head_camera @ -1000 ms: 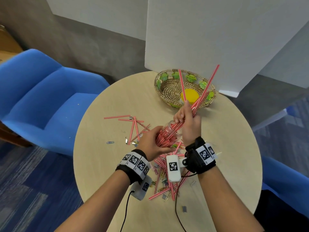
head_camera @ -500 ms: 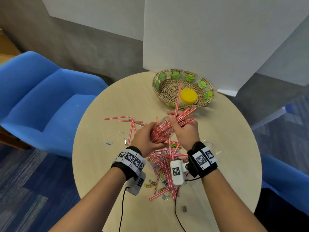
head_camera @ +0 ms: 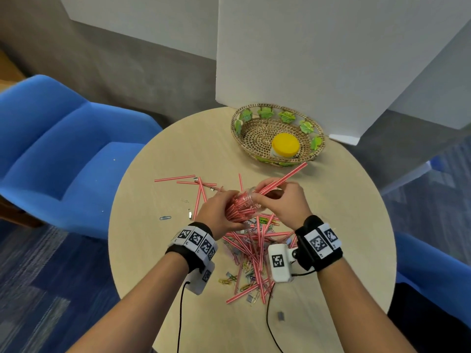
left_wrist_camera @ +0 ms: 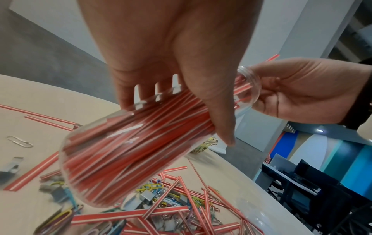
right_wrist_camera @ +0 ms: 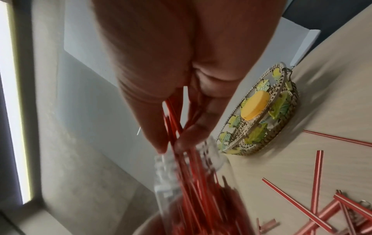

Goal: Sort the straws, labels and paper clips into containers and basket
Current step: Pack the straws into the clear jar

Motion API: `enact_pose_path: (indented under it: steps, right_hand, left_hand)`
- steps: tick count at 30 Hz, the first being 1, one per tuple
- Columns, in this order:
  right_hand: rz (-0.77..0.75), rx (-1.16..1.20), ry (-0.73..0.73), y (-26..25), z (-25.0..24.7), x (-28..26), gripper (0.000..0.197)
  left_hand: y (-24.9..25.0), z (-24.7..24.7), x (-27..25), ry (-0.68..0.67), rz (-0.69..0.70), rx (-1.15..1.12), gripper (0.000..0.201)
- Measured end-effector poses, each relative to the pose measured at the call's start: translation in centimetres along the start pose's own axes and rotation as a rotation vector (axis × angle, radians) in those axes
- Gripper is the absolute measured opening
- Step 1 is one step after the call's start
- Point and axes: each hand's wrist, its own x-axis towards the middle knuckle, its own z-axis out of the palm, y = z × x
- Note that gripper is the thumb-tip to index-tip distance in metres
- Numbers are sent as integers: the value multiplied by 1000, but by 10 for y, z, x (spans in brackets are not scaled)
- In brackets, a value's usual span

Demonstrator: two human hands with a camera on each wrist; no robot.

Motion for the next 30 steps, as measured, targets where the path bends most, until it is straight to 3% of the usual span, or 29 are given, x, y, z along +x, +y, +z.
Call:
enact_pose_path:
  steps: [7,14,17,20,22,25,27,30]
  right_hand:
    - [-25,118,72,-14,-17,2,7]
    - [-94,12,7,-23,-15,2,10]
    - [-138,-171,-115,-27,-12,-2,14]
    - [-81,-232,-242,-26,-5,-7,29]
    - [-69,-151,-195,-28,-9,-7,32]
    - [-117,-30,-60,-33,-17,-8,12]
    - [-171,-57,-23,-34,-16,-10,4]
    - [-167,-137,-25,-30,-5,-11,8]
  left_hand:
    - [0,-10,-3,30,2,-36,86]
    - [0,-4,-5,18,-5,-55,88]
    - [2,-3,-7,32,-8,-92,88]
    - [9,-2,-7,46,2,-125,85]
    - [10,-4,-7,50,6,-130,86]
    - [7,-9,-9,38,2,-102,84]
    - [6,-10,-10,45,3,-104,81]
    - [6,-8,-12,53,18,-100,84]
